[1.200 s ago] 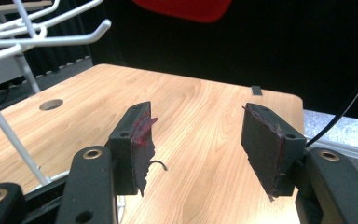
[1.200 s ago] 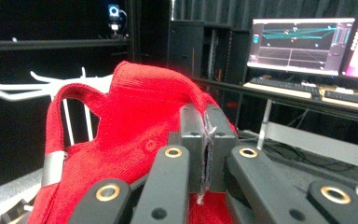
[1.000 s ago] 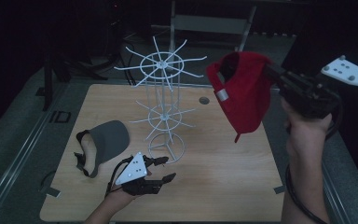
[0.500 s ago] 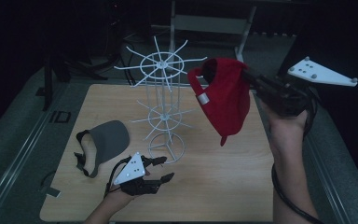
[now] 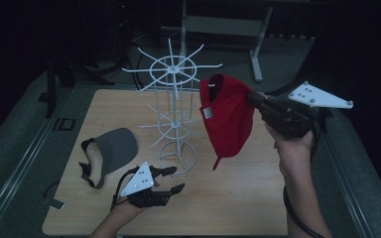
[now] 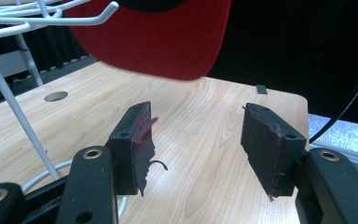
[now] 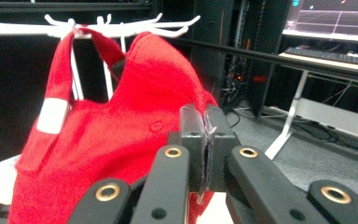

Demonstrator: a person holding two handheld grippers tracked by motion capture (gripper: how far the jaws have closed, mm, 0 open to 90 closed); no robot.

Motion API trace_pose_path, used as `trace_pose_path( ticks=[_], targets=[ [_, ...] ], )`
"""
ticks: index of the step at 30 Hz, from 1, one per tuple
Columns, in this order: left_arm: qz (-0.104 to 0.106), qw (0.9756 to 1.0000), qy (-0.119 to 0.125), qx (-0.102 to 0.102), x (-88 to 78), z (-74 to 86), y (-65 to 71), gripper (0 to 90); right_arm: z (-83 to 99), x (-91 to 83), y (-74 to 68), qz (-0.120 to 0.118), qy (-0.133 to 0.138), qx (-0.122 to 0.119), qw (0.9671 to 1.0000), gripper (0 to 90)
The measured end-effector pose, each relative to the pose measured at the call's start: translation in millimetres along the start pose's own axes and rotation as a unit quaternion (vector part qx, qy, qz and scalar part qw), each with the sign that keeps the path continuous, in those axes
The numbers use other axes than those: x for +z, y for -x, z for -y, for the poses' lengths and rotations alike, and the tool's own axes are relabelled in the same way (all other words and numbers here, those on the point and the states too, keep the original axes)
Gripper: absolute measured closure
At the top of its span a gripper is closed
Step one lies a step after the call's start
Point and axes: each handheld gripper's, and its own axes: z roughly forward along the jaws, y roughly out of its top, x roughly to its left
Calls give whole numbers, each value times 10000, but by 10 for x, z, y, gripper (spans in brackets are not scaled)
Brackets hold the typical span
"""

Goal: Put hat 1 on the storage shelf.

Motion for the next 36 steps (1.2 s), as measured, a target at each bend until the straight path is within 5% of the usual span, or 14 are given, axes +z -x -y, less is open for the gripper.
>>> trace_pose_path(
  ticks=[13,20,23,27,36],
  targets=[
    [-1,10000,-2,-27,-15,16,-5,441,228,33,-40,-238,-10,68,9997,855],
    [-27,10000,-5,-52,-23,27,-12,441,251,-47,-11,-239,143,70,9996,725],
    [-28,10000,-9,-50,-27,25,-14,441,236,-82,6,-268,223,73,9994,580],
    [-21,10000,-26,-46,-27,29,-15,441,224,-121,22,-269,244,29,9993,498],
    [-48,9999,-90,-92,-37,76,-20,441,303,-364,185,101,281,6,9996,393]
  ],
)
